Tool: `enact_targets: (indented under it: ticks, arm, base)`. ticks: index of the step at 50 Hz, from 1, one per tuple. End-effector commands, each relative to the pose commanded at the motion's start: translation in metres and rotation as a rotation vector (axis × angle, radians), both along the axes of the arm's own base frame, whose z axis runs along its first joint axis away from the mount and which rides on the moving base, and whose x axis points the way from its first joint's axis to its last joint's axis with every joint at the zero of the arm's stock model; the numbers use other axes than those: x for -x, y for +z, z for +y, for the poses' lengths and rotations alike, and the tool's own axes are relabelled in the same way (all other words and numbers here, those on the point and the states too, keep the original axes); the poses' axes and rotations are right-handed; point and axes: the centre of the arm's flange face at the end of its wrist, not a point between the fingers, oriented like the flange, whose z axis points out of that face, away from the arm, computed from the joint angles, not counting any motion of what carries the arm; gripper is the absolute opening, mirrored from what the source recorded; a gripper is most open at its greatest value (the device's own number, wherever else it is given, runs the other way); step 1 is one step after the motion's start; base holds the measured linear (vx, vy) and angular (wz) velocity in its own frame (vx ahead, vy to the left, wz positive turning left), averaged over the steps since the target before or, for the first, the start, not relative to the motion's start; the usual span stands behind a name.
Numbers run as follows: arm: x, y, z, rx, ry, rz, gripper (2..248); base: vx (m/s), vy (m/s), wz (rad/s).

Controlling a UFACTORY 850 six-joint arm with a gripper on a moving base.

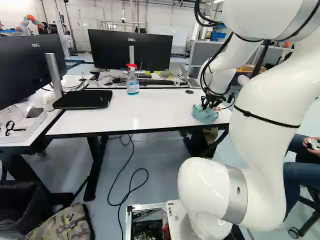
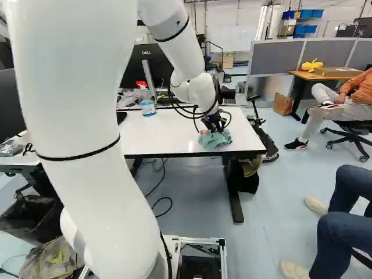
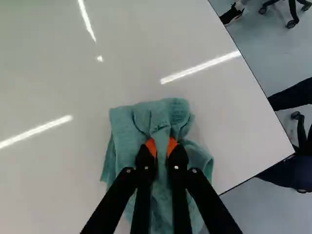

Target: Clean the table with the green towel

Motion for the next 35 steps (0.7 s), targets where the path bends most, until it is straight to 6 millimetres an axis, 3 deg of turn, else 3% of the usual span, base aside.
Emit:
enact_targets:
  ticks: [18,35]
  arm:
    - [0.033,0.0,-0.003,-0.004,-0.035,0.008,43]
    - [0.052,0.0,-0.024,-0.005,-0.094,0.009,43]
  base:
    - [0.0,0.0,0.0]
    - [0.0,0.0,0.0]
